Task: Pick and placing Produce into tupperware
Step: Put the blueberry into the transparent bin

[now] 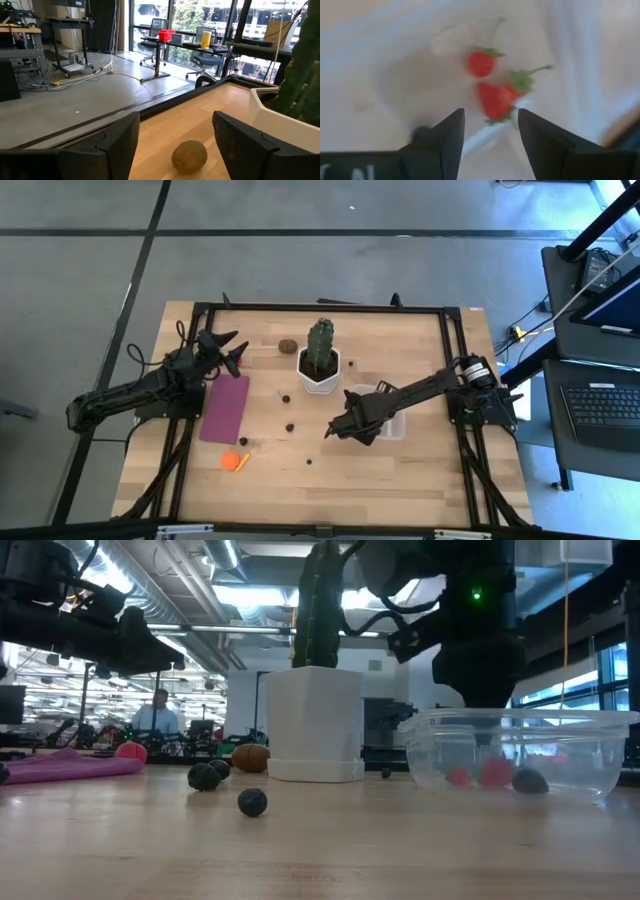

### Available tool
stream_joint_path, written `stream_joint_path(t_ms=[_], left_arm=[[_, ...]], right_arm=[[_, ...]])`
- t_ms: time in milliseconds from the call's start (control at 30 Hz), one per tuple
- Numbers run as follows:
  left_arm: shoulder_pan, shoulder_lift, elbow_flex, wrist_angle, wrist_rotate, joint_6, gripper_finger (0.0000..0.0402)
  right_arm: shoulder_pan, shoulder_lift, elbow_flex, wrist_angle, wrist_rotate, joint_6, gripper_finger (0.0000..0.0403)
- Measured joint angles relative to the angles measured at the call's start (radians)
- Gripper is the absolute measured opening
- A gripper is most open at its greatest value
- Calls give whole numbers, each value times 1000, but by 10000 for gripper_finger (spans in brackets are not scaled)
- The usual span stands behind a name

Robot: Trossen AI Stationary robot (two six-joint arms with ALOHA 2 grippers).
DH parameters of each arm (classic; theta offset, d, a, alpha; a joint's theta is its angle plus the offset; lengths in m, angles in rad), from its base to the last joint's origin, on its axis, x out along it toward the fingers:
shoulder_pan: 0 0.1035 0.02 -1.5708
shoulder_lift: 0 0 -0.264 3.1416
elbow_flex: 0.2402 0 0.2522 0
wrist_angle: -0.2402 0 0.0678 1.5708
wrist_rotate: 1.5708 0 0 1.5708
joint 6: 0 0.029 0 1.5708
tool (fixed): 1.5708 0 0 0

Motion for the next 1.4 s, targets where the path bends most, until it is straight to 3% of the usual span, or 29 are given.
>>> stream_joint_path(t_ms=[167,433,633,800,933,1133,1233,1400], left_arm=[[0,0,0,0,0,0,244],[0,0,0,0,0,0,244],[0,0,0,0,0,0,244],[0,0,0,0,0,1,244],[0,0,0,0,-7,1,244],[0,0,0,0,-7,8,244],[0,0,0,0,-8,8,244],[0,0,0,0,-8,8,244]], right_arm=[[-9,0,27,-30,53,65,184],[-47,-51,19,33,63,-159,183],[-114,-226,-53,171,104,-312,183],[-214,-434,-231,442,104,-495,184],[-319,-583,-422,698,29,-611,184],[-483,-712,-648,976,-7,-668,184],[-561,-734,-726,1106,-118,-739,184],[-693,-725,-792,1256,-497,-816,184]])
